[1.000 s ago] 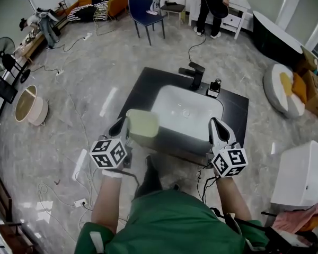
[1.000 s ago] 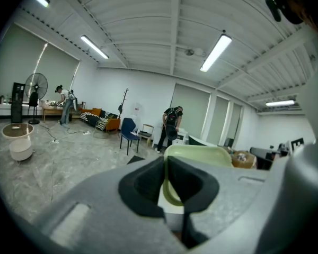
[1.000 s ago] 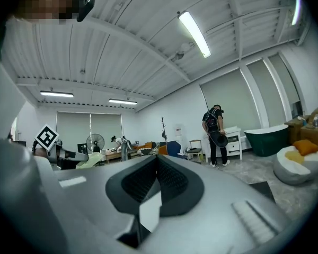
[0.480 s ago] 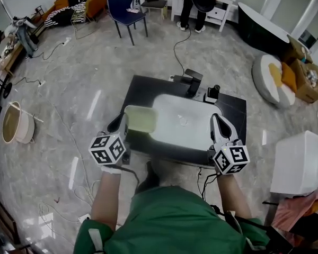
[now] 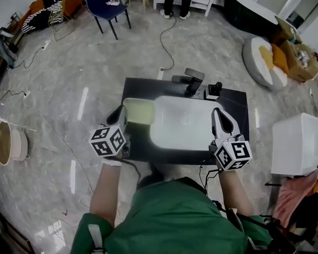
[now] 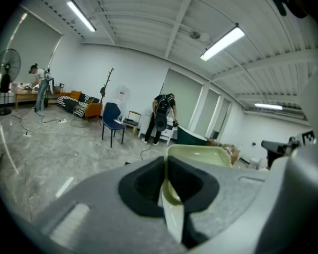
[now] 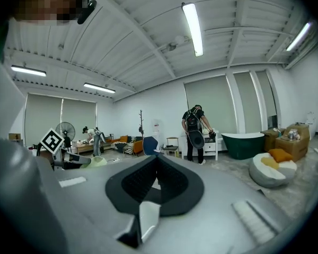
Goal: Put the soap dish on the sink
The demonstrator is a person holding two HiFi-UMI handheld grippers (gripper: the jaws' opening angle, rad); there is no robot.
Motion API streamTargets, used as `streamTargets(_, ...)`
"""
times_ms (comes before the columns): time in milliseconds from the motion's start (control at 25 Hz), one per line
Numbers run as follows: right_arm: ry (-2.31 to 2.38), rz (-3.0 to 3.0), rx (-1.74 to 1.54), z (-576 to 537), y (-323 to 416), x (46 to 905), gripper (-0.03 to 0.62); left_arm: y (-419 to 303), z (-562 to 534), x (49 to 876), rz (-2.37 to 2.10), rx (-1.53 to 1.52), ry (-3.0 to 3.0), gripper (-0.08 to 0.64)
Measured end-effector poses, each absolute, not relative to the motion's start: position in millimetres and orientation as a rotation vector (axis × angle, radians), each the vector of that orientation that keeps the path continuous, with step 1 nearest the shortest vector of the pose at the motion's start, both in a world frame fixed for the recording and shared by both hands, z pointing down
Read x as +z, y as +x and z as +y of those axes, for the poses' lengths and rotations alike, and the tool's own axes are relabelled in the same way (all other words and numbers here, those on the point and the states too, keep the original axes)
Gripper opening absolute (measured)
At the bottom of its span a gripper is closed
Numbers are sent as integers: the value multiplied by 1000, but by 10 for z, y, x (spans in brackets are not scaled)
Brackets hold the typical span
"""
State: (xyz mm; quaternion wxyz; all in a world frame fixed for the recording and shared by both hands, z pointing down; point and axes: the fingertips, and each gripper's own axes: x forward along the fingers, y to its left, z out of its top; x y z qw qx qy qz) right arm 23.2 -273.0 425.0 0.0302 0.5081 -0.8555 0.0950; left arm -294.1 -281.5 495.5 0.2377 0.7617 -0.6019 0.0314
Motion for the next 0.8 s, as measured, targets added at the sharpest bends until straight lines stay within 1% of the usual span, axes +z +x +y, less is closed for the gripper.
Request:
streamTargets(400,1662,-2498,328,-3146,391,4526,-2,-2964,-3703,5421,-1632,159,2069,18)
streamTargets(640,1674,-2477,398,-3403,591,4716,-2,-2785,-4183,5745,-1626,225,2035,18)
streamTargets(800,1658,-2462,453,-3596,731,4937,-2,-2679,-4552,6101,-1615,268,1986,18)
